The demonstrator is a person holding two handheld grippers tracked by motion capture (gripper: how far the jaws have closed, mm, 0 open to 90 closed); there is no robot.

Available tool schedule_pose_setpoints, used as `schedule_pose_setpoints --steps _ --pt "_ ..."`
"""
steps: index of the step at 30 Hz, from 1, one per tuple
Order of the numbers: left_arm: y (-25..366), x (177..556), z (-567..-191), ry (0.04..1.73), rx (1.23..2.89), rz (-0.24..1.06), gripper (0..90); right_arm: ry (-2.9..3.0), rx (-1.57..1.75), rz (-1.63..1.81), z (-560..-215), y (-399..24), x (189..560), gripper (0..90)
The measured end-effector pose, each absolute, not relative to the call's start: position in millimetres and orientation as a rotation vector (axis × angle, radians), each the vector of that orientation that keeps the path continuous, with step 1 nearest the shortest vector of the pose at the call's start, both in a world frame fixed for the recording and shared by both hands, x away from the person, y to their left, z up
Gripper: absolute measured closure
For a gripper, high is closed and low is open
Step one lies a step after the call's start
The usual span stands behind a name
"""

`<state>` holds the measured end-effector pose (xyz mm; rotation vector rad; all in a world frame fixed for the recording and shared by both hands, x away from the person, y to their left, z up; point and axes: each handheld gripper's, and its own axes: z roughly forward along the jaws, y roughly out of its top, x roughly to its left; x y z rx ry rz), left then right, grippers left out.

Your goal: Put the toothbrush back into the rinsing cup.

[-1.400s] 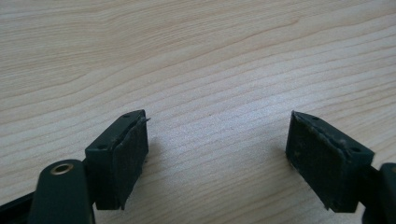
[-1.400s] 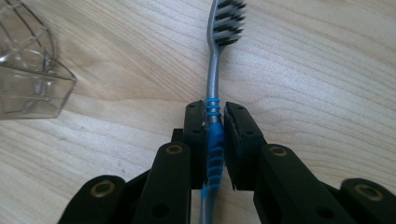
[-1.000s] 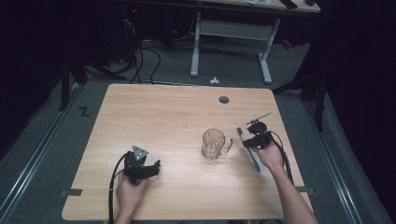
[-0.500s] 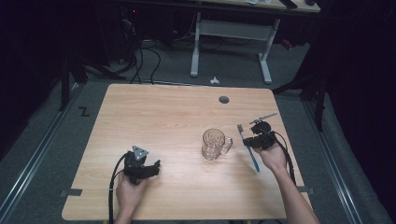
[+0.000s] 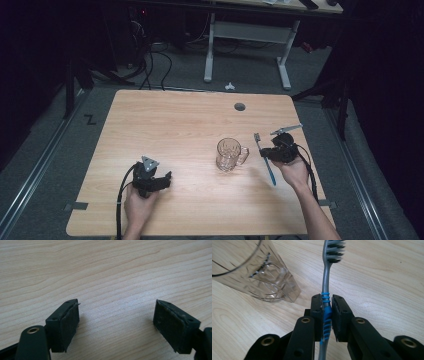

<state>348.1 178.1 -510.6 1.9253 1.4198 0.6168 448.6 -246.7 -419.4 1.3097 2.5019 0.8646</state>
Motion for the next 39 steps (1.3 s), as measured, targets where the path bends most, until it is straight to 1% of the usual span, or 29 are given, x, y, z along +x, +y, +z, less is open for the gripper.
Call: schedule_pose_setpoints --steps 7,19,39 --pt "178 348 -511 1.42 1.926 0.616 21.5 2.464 1.271 0.967 -414 -248 434 80.4" --pt "178 348 -511 1.42 1.926 0.616 21.5 2.427 1.216 1.061 -407 -247 420 80.4" --pt "178 348 -511 1.42 1.926 0.617 21.4 2.36 1.083 1.226 -389 -237 409 80.4"
